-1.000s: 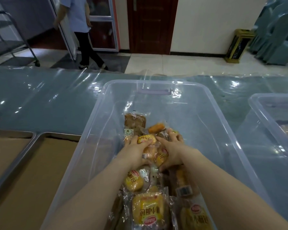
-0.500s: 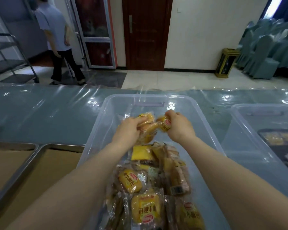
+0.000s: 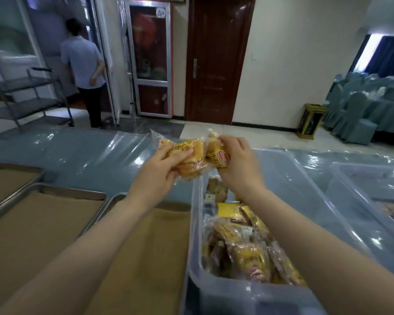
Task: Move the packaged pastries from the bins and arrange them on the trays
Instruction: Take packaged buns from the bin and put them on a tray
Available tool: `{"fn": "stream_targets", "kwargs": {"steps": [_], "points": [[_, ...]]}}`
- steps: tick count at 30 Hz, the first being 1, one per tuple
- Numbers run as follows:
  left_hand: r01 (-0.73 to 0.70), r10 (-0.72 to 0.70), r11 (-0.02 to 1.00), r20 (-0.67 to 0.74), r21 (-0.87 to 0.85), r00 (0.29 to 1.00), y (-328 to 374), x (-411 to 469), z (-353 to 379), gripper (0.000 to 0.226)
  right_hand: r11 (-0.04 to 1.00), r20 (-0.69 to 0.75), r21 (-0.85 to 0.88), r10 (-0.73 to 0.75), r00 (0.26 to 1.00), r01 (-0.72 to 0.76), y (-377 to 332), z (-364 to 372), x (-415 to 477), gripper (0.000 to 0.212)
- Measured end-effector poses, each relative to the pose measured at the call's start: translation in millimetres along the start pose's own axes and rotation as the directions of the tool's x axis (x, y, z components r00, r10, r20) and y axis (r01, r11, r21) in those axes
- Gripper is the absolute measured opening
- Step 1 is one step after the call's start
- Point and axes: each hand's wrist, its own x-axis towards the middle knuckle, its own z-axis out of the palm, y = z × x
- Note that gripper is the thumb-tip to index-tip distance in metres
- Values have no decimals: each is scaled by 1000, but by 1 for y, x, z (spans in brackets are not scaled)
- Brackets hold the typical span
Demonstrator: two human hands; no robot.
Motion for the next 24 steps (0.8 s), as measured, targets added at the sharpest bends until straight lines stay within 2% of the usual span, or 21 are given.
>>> {"fn": "stream_targets", "kwargs": {"steps": [4, 13, 20, 24], "points": [[62, -58, 996, -62, 58, 996, -54, -60, -82, 61, 996, 36, 51, -80, 996, 78, -98, 54, -14, 62], [243, -233, 959, -81, 143, 969, -187, -221, -259, 61, 955, 222, 292, -128, 967, 59, -308, 220, -89, 71], [393, -386, 906, -76, 157, 920, -273, -298, -312, 59, 943, 364, 331, -152, 919, 25, -386, 320, -120, 68], [456, -449, 871, -80, 181, 890, -322, -323, -329, 56, 915, 439, 390, -90, 894, -100, -423, 387, -134, 65]]}}
